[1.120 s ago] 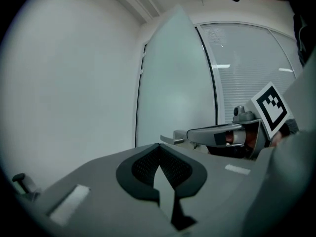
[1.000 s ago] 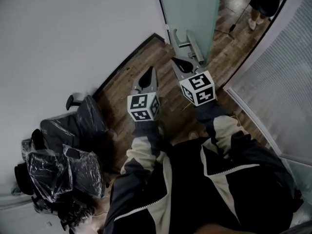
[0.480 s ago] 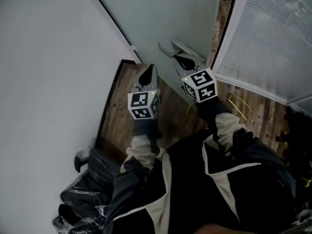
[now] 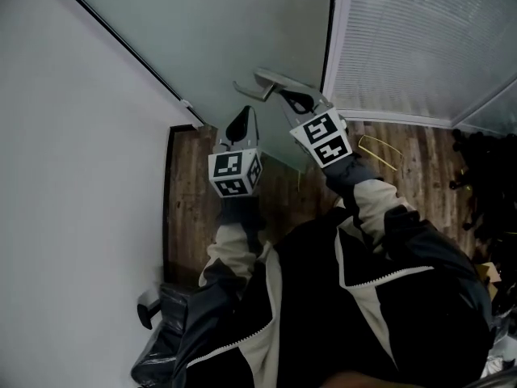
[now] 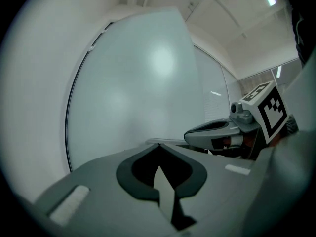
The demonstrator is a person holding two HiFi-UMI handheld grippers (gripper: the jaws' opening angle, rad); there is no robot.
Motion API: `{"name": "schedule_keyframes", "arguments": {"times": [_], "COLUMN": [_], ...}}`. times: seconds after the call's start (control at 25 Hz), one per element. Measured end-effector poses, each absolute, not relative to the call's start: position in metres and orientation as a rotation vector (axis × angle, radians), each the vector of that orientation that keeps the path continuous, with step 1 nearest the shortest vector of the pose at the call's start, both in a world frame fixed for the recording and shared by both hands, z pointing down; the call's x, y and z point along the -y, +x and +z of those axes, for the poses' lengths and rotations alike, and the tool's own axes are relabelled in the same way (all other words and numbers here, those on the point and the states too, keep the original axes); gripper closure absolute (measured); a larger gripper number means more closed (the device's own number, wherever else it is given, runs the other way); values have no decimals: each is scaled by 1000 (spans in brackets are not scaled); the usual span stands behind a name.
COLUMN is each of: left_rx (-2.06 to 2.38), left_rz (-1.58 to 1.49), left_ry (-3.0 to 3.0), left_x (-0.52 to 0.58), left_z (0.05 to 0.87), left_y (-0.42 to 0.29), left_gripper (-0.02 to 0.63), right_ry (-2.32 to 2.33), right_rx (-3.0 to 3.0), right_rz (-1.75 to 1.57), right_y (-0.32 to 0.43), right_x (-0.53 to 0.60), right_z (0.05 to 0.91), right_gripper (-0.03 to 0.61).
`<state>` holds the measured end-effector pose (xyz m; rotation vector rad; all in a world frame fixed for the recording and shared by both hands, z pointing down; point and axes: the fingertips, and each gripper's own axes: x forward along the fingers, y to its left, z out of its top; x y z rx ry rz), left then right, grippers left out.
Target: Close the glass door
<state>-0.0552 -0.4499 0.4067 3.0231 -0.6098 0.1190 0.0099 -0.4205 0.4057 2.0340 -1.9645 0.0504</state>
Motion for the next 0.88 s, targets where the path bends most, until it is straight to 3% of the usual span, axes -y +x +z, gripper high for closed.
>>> {"name": "schedule_keyframes", "arguments": {"times": [0.16, 0.24, 0.36, 0.52, 0.6, 0.88], "left_rx": [591, 599, 611, 627, 629, 625], "left_rz": [103, 92, 80, 54, 48, 42], "left_ry": [3021, 3015, 3008, 2996, 2995, 2985], "left_x": [450, 453, 455, 458, 458, 461], "left_z": [406, 404, 404, 405, 407, 409], "left_y": [-57, -61, -65, -72, -79, -78], "left_gripper": [607, 607, 607, 607, 607, 607], "right_ry": [1658, 1451, 1259, 1124, 1089, 1084], "right_rx": [1657, 1498, 1345, 1201, 1168, 1160], "right_rz": [-226, -325, -392, -416, -409, -418], "right_y": [-8, -14, -13, -1, 0, 11], "right_x": [434, 446, 469, 492, 494, 499], "right_z": [420, 437, 459, 483, 492, 497], "right_gripper": [568, 433, 348, 347, 439, 445]}}
